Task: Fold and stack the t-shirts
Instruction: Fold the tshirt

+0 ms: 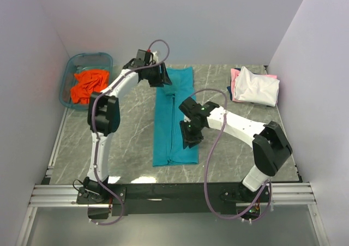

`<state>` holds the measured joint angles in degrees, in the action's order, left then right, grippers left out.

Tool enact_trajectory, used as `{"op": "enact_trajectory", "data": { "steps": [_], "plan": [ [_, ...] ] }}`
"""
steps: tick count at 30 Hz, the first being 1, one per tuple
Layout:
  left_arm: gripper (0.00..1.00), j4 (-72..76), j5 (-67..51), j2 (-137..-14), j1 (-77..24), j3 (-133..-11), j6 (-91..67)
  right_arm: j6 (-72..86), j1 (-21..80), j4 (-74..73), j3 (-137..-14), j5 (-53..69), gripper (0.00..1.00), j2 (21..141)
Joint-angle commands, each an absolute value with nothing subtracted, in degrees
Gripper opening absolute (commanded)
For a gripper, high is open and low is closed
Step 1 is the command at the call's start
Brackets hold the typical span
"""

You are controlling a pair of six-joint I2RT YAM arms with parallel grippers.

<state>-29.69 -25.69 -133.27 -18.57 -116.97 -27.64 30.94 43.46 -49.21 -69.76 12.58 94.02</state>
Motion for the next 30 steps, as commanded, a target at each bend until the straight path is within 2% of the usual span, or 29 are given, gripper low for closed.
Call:
{"op": "enact_trajectory", "data": {
  "steps": [1, 9, 13, 20, 30],
  "plan": [
    [0.62, -28.30, -25.93, -123.24, -18.54, -114.80, -26.19, 30.32, 42.01, -49.84, -64.78, 10.11, 0.38, 92.11],
    [0.61, -34.62, -20.75, -108.65, -19.33, -96.08, -22.24, 30.14, 41.92, -46.67, -60.29, 10.90, 0.44, 94.39],
    [0.61, -36.21, -16.10, -101.09, -20.56, -84.93, -22.85, 30.32, 41.92, -46.23, -59.42, 11.07, 0.45, 95.62],
    [0.60, -36.21, -14.67, -87.91, -21.01, -64.81, -26.72, 31.20, 41.92, -46.67, -58.89, 10.19, 0.43, 97.91],
    [0.58, -37.18, -16.87, -79.54, -26.36, -53.09, -33.57, 31.20, 41.84, -46.50, -57.04, 10.11, 0.36, 98.88]
  ]
}}
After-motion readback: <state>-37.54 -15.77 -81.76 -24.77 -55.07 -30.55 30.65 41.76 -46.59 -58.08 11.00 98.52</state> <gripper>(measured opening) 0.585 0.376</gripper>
